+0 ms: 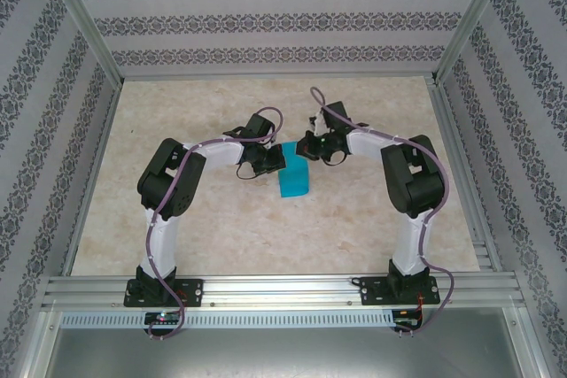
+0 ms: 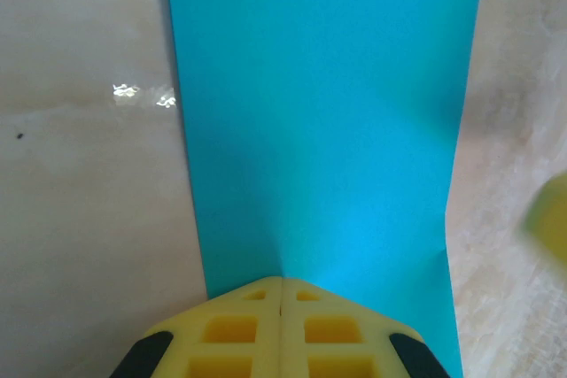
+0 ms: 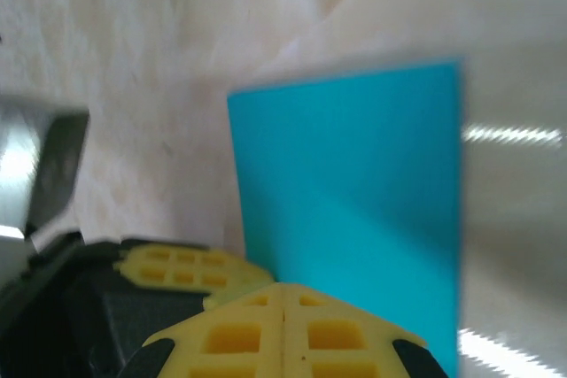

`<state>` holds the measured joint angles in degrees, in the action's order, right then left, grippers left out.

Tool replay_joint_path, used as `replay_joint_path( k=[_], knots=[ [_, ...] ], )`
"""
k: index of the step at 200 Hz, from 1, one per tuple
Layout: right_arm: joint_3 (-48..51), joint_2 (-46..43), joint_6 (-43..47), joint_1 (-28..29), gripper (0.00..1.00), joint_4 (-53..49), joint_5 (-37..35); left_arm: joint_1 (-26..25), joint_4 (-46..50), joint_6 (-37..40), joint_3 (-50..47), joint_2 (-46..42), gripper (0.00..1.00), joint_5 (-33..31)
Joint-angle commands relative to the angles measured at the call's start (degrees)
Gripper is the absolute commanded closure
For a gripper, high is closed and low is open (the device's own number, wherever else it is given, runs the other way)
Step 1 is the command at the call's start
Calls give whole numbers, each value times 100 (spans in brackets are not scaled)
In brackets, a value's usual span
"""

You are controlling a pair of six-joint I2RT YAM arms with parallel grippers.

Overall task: Fold a paper plane with a square sheet of paper (pick it up from the middle)
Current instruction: Fold the square sheet of paper in half at the center of the table.

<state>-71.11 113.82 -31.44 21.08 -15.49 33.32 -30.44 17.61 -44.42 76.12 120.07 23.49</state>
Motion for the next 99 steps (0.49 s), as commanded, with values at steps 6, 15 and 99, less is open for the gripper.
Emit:
replay_joint_path(
  k=[6,15,99],
  knots=[
    [141,117,177,150,100,-265,221,-44,1283,58,-477,685,100,-520],
    [149,161,212,159,100,-303,257,-43,1296,61,-484,688,100,-536],
    [364,175,805,28,100,-954,408,-42,1260,12,-528,697,100,-565]
  ],
)
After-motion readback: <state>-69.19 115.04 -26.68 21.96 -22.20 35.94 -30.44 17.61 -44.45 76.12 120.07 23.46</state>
